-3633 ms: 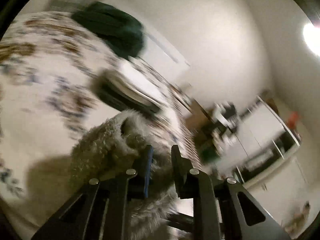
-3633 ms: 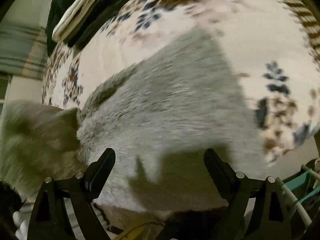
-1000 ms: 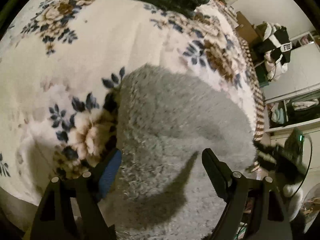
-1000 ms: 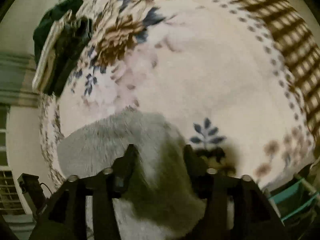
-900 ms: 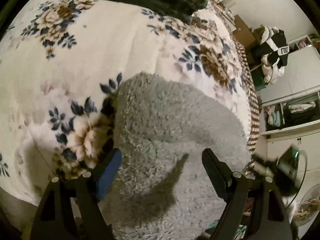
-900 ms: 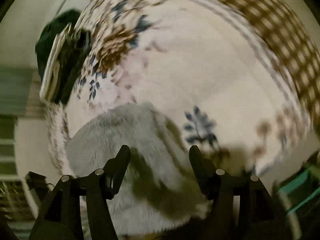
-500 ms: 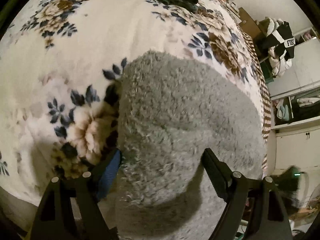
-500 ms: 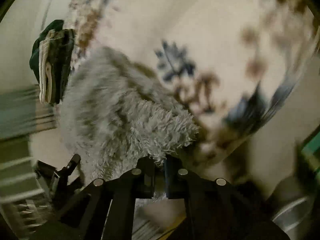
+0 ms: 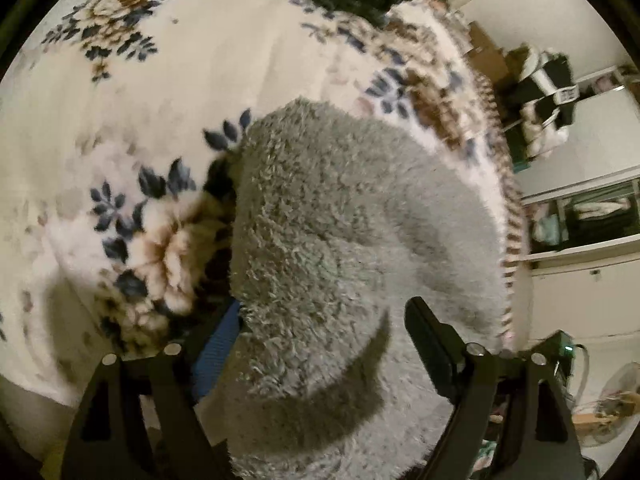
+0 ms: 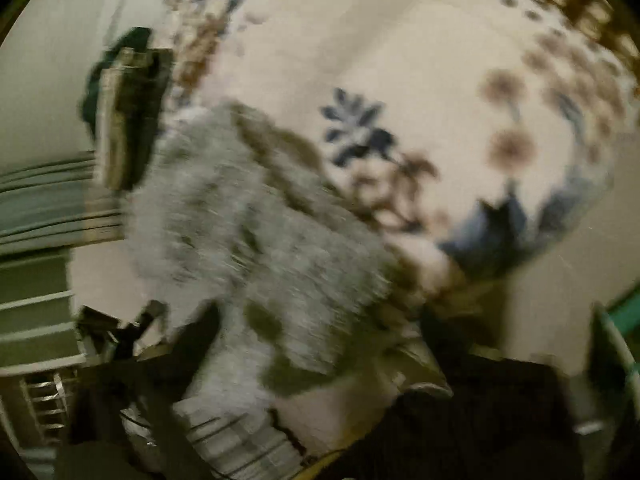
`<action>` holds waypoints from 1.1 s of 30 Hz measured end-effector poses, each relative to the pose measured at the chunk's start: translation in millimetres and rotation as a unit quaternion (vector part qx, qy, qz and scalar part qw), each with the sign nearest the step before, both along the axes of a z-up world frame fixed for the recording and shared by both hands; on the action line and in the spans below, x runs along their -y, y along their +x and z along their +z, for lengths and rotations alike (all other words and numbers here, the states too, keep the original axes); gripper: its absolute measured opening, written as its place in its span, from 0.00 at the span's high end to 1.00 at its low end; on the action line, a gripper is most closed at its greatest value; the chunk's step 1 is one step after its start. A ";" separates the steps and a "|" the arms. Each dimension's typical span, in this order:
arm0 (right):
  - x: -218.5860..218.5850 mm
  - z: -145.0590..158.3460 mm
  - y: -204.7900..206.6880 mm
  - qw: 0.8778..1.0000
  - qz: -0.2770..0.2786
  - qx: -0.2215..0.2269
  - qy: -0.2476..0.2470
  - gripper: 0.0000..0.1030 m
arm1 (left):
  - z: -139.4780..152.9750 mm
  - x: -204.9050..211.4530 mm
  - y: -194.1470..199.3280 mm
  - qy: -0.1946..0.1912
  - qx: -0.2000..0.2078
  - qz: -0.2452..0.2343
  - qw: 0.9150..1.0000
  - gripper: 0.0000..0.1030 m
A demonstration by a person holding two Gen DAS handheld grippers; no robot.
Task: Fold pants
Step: 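Lift the folded pants with both grippers and carry them toward the clothes stack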
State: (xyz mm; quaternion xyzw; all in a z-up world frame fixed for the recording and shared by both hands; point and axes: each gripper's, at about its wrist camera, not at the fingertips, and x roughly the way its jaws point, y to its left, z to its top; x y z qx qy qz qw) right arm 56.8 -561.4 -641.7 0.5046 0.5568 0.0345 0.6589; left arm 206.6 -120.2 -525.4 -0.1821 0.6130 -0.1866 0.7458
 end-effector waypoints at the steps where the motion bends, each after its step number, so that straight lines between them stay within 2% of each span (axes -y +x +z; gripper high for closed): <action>1: -0.5 -4.3 2.7 1.000 0.002 0.010 0.011 0.00 | -1.7 -3.7 -2.1 -0.015 0.006 0.001 1.000 0.00; 3: -5.2 -18.3 11.4 0.999 0.016 0.018 0.022 0.00 | -12.9 -8.7 -2.9 -0.036 -0.005 0.006 0.999 0.00; 6: -15.0 -40.2 28.0 0.998 0.050 0.021 0.022 0.00 | -44.8 -12.2 -2.4 -0.062 -0.046 0.012 0.997 0.00; 9: -24.2 -50.0 49.5 0.997 0.052 0.041 0.045 0.00 | -68.3 -13.8 -1.6 -0.085 -0.060 0.014 0.994 0.00; 12: -29.3 -53.4 63.8 0.995 0.054 0.051 0.066 0.00 | -79.9 -15.1 2.4 -0.119 -0.065 0.022 0.990 0.00; 17: -41.0 -61.6 78.9 0.993 0.079 0.047 0.078 0.00 | -86.9 -13.1 6.0 -0.149 -0.073 0.027 0.986 0.00; 18: -42.5 -62.4 82.3 0.992 0.082 0.047 0.082 0.01 | -85.9 -13.1 6.3 -0.156 -0.072 0.027 0.985 0.00; 19: -43.8 -61.4 84.2 0.992 0.085 0.052 0.081 0.06 | -82.5 -13.2 6.4 -0.163 -0.067 0.028 0.984 0.01; 20: -46.4 -59.7 89.0 0.991 0.090 0.058 0.075 0.32 | -78.9 -12.6 7.0 -0.163 -0.059 0.027 0.984 0.04; 21: -49.4 -61.0 97.6 0.992 0.091 0.056 0.068 0.45 | -73.7 -12.1 7.1 -0.166 -0.048 0.026 0.985 0.08; 22: -53.2 -59.3 99.9 0.992 0.092 0.055 0.061 0.47 | -68.1 -11.0 6.9 -0.166 -0.041 0.022 0.985 0.18; 23: -54.9 -56.0 100.2 0.992 0.093 0.058 0.056 0.54 | -60.5 -9.8 6.2 -0.166 -0.032 0.017 0.985 0.30; 26: -61.3 -39.9 103.5 0.993 0.090 0.068 0.047 0.59 | -40.2 -8.8 3.6 -0.172 -0.019 0.012 0.985 0.40; 30: -63.0 -11.5 100.7 0.992 0.088 0.079 0.044 0.61 | -4.7 -8.5 0.2 -0.177 -0.006 0.004 0.984 0.41; 33: -61.0 25.6 98.3 0.992 0.084 0.082 0.048 0.61 | 23.9 -8.2 2.1 -0.187 -0.001 0.007 0.982 0.41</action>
